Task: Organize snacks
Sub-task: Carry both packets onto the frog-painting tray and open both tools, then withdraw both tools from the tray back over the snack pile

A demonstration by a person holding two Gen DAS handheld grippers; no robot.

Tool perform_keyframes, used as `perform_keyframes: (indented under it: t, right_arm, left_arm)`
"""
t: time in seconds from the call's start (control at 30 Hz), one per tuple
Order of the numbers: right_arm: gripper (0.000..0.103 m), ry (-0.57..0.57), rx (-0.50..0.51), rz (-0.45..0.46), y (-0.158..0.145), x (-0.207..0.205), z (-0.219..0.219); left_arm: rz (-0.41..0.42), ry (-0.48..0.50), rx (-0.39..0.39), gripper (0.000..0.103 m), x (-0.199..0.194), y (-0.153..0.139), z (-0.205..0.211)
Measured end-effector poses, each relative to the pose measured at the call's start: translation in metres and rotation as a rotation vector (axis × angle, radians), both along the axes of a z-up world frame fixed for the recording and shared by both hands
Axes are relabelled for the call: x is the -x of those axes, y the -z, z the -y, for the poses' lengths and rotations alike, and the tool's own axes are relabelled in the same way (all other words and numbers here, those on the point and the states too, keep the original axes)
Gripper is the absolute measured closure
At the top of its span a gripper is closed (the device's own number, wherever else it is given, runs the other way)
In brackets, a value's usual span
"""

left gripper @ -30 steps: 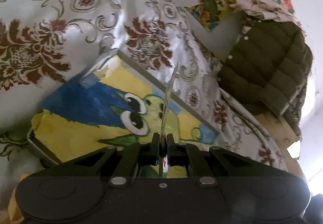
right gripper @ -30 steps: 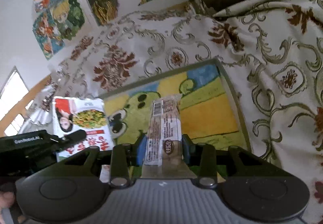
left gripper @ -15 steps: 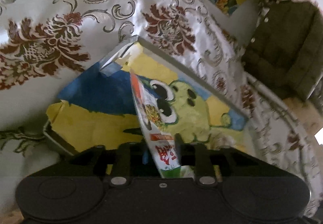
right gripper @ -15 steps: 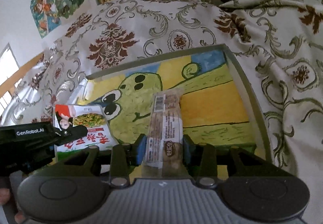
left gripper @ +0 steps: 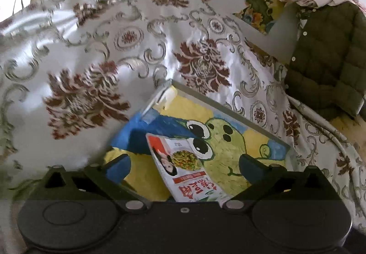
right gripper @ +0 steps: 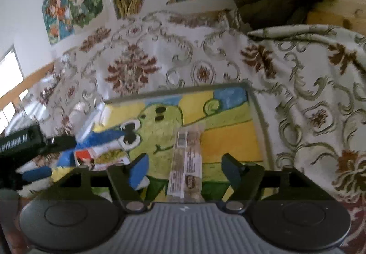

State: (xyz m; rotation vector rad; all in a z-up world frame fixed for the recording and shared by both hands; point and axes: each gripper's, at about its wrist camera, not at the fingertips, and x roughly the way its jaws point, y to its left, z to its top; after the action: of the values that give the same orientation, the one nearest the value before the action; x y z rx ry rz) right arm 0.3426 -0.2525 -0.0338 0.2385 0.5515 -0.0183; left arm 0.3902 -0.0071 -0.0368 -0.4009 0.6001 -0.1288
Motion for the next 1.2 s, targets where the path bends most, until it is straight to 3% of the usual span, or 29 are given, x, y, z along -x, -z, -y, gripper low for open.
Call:
perform_keyframes:
  t: [0.23, 0.4, 0.5, 0.73, 0.97, 1.2]
  right_arm:
    - [0.006, -0.002, -0.004, 0.094, -0.036, 0.035, 0.009]
    - [0.002, -0.018, 0.004, 0.150, -0.055, 0.066, 0.006]
    - [0.001, -0.035, 0.002, 0.167, -0.060, 0.087, 0.002]
    - [0.000, -0.072, 0.030, 0.196, -0.068, 0.141, -0.012]
    - [0.000, -0.083, 0.051, 0.213, -0.068, 0.193, -0.018]
    - [0.000, -0.091, 0.056, 0.217, -0.065, 0.236, -0.025]
  left_arm:
    - [0.086, -0.014, -0.110, 0.001, 0.044, -0.035, 0.001]
    - [0.155, -0.031, -0.175, 0.001, 0.095, -0.046, -0.001]
    - [0.141, -0.033, -0.234, 0.001, 0.119, -0.047, -0.002]
    - [0.145, -0.030, -0.288, 0.001, 0.177, -0.052, -0.008]
    - [0.125, -0.032, -0.295, 0.001, 0.234, -0.053, -0.015]
    - [0.107, -0.030, -0.349, 0.001, 0.285, -0.043, -0.018]
